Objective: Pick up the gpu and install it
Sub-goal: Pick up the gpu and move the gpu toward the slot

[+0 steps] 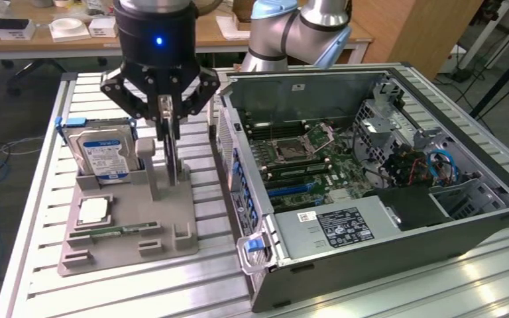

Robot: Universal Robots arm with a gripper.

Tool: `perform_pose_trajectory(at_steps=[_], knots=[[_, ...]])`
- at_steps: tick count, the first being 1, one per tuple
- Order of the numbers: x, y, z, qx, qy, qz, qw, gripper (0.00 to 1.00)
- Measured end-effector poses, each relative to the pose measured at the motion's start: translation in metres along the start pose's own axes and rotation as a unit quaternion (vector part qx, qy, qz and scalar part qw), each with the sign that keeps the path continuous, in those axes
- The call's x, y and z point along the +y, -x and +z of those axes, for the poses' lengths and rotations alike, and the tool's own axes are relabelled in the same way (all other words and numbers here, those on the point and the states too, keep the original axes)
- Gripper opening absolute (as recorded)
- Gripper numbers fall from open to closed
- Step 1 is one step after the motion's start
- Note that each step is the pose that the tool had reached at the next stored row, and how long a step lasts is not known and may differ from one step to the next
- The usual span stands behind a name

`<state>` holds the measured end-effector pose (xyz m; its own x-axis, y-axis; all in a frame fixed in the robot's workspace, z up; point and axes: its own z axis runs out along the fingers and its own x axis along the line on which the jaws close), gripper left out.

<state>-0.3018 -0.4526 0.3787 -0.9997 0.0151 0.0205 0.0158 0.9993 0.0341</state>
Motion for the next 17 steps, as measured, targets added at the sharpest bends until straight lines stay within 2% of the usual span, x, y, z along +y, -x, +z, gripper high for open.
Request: perform_pose_trajectory(at_steps=[4,14,17], knots=[[0.0005,0.0,-0.0143,0.0009,-0.0001,-0.001,1.0,0.26],[0.0005,0.0,-0.0153,0.0014,-0.0001,-0.001,1.0,0.26],[0.0007,0.0,-0.0197,0.0013,-0.0001,-0.001,1.0,0.26]])
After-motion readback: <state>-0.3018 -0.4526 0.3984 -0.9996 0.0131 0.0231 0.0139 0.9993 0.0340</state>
